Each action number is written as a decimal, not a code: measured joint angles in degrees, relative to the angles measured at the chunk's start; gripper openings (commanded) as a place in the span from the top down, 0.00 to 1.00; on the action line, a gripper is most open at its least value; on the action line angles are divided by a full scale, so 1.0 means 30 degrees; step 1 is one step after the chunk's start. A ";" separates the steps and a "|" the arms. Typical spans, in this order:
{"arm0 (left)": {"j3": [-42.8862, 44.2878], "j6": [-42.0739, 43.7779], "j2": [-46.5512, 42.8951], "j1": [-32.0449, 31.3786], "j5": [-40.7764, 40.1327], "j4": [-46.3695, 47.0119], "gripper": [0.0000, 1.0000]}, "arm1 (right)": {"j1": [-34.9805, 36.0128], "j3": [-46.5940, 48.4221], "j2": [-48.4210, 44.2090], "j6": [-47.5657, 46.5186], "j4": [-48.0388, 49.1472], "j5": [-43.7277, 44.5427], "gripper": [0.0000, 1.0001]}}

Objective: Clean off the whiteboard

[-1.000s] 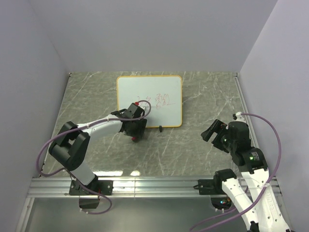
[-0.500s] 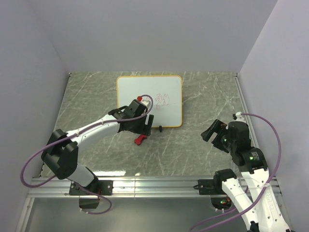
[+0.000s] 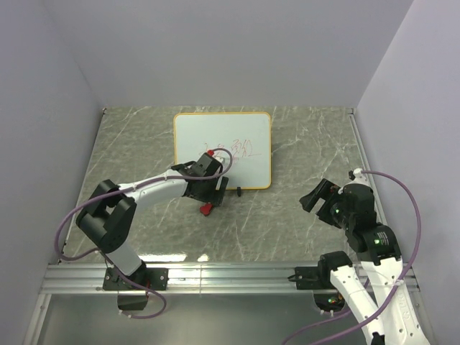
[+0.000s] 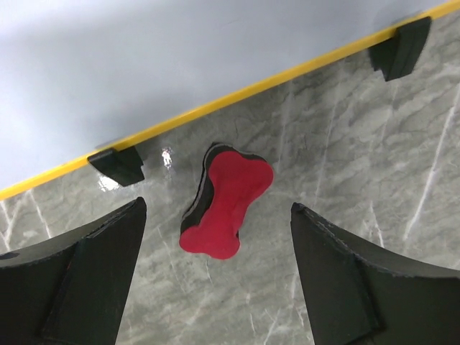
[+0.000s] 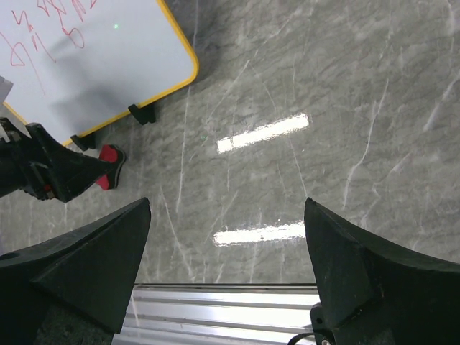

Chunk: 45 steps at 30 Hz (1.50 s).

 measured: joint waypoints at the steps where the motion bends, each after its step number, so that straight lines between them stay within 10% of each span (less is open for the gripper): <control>1: -0.0036 0.0007 0.0095 0.0000 0.0007 0.0131 0.14 | 0.0000 0.0000 0.0000 0.0000 0.0000 0.0007 0.06; 16: -0.1326 0.0087 0.0801 0.0007 0.0335 0.1596 0.39 | 0.0000 0.0000 0.0219 0.0007 0.0000 0.0342 0.07; 25: -0.1049 0.0124 0.1202 0.0000 0.0444 0.1836 1.00 | 0.0000 0.0000 0.0634 0.0095 0.0007 0.0481 0.07; 37: -0.1100 -0.0940 0.1341 0.0095 0.3555 0.2586 1.00 | 0.0000 0.0255 0.2193 0.0160 0.1333 0.0474 0.07; 45: -0.0415 -0.3439 -0.4532 -0.1712 -0.0386 -0.0379 1.00 | 0.0000 0.1392 0.3861 0.0153 0.3228 0.0335 0.07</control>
